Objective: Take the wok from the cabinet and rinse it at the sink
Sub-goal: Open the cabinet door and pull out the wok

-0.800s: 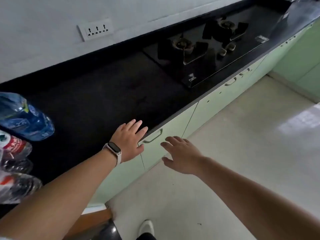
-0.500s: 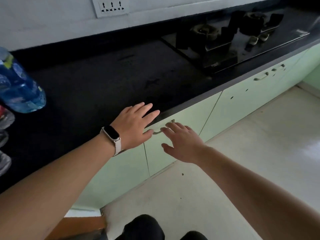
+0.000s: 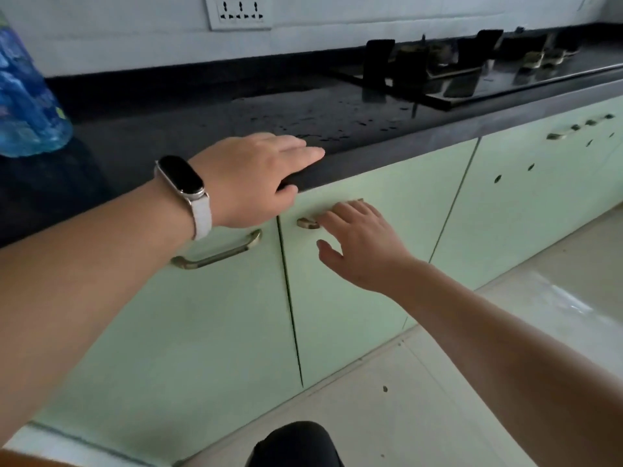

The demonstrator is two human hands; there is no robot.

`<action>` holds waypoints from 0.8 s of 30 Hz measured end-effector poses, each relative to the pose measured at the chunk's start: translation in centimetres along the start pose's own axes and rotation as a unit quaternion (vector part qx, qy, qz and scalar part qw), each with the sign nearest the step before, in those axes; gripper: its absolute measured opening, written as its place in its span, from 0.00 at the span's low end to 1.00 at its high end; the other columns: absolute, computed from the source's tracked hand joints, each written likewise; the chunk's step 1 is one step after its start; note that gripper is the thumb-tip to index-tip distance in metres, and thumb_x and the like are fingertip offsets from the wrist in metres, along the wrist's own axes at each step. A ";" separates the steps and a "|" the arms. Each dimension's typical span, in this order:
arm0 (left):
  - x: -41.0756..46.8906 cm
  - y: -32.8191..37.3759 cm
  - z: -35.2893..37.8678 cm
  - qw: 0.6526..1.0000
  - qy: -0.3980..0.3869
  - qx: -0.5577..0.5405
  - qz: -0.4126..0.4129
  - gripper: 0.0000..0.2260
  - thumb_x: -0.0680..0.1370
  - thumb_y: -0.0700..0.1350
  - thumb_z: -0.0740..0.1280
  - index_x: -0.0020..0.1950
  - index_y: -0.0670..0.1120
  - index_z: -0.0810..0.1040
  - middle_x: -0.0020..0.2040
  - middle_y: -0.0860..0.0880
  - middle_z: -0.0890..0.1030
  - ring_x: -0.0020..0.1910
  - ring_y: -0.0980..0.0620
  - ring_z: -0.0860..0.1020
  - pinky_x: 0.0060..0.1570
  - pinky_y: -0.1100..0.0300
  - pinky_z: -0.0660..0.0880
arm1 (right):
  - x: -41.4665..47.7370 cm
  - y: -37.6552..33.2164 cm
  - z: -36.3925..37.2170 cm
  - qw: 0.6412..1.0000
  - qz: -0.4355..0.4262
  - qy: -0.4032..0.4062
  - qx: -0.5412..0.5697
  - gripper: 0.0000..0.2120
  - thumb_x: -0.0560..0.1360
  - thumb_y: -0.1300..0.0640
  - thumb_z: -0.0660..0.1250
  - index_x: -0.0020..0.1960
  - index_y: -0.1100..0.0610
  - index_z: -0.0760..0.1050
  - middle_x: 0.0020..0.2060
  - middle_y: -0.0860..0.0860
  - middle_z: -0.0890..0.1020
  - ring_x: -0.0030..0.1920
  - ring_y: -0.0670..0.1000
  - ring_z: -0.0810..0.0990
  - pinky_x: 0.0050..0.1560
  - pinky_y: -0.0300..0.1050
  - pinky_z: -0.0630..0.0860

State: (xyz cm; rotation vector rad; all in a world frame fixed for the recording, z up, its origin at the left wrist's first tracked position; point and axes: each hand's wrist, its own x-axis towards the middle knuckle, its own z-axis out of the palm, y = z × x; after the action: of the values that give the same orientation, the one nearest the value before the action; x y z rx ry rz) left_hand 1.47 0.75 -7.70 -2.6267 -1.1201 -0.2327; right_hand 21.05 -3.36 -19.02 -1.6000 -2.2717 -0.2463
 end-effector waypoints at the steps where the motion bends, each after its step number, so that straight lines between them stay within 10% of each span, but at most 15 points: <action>1: 0.0 0.1 0.0 1.000 -0.002 0.005 0.000 0.26 0.81 0.50 0.58 0.80 0.57 0.58 0.79 0.51 0.63 0.75 0.47 0.64 0.68 0.45 0.68 | -0.2 0.0 0.0 1.000 0.001 0.003 0.004 0.15 0.77 0.49 0.65 0.59 0.57 0.78 0.49 0.53 0.81 0.54 0.60 0.79 0.64 0.55 0.72; 13: -0.4 0.1 0.0 1.000 0.005 -0.002 0.001 0.26 0.82 0.50 0.60 0.80 0.57 0.59 0.78 0.51 0.64 0.75 0.47 0.64 0.68 0.46 0.67 | -4.8 0.2 -4.0 0.999 0.011 -0.038 0.035 0.24 0.76 0.40 0.51 0.50 0.57 0.78 0.43 0.49 0.78 0.49 0.55 0.76 0.61 0.49 0.70; 24: -0.4 -0.2 0.2 1.000 0.002 -0.012 0.002 0.26 0.81 0.51 0.61 0.79 0.57 0.60 0.77 0.52 0.66 0.75 0.47 0.65 0.68 0.44 0.68 | -11.4 2.2 -7.4 0.999 0.027 -0.025 0.029 0.15 0.78 0.46 0.62 0.45 0.57 0.77 0.39 0.47 0.77 0.42 0.52 0.75 0.50 0.42 0.70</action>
State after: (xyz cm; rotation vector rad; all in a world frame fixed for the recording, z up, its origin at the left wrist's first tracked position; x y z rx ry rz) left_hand 1.08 0.64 -7.92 -2.6483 -1.1164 -0.2533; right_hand 27.84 -15.04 -16.62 -1.6522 -2.2472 -0.1263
